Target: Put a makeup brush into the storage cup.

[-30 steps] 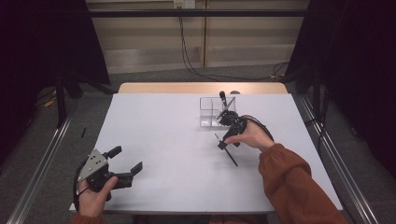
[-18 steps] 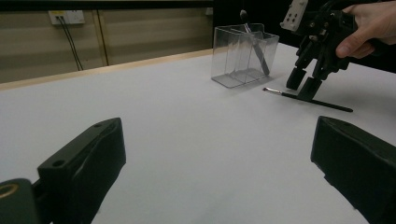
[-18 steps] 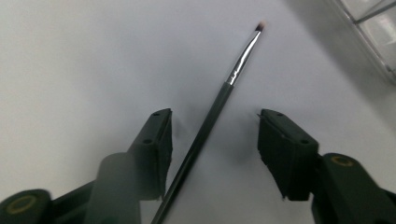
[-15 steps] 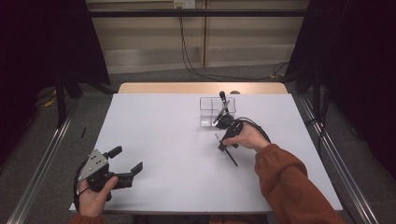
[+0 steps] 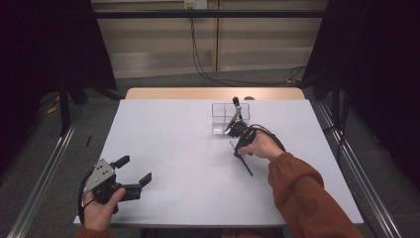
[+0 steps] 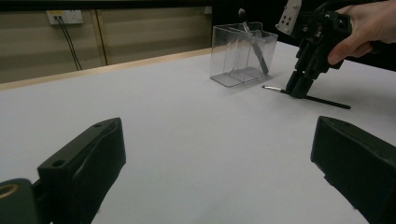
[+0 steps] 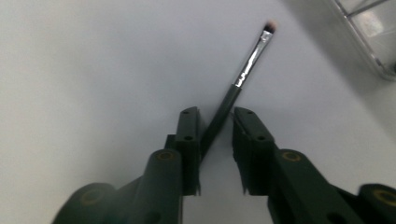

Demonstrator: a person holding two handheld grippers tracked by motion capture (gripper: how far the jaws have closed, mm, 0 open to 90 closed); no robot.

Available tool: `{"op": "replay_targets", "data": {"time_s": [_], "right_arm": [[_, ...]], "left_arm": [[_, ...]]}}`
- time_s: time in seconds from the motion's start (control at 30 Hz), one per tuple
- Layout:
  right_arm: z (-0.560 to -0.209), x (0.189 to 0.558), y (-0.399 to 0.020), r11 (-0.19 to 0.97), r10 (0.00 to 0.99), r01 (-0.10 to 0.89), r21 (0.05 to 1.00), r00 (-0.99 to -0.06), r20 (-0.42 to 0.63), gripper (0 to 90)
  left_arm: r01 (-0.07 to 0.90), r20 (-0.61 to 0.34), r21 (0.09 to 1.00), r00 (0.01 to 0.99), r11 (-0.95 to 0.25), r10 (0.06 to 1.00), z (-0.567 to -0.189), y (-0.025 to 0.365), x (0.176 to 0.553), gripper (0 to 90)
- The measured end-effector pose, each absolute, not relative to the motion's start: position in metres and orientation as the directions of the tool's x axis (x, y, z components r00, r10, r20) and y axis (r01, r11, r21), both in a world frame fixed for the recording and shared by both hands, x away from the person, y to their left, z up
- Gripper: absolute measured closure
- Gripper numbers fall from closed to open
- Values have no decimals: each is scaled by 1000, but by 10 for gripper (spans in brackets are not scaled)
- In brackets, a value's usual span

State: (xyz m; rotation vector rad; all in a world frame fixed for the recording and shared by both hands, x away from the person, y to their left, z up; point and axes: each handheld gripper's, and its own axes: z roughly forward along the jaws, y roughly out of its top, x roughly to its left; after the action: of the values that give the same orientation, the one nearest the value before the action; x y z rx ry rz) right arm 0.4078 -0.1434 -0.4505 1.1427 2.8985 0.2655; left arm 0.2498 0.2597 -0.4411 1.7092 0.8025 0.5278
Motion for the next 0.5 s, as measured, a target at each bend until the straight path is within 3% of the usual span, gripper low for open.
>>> {"op": "replay_targets", "data": {"time_s": [0.2,0.5], "right_arm": [[-451,410,-146,715,683,681,159,-729,52,861],[-450,409,-145,711,688,687,153,-724,53,863]], "left_arm": [[243,-54,958,669,-150,742,-441,260,250,32],[247,-57,958,666,-148,744,-441,261,250,31]]}}
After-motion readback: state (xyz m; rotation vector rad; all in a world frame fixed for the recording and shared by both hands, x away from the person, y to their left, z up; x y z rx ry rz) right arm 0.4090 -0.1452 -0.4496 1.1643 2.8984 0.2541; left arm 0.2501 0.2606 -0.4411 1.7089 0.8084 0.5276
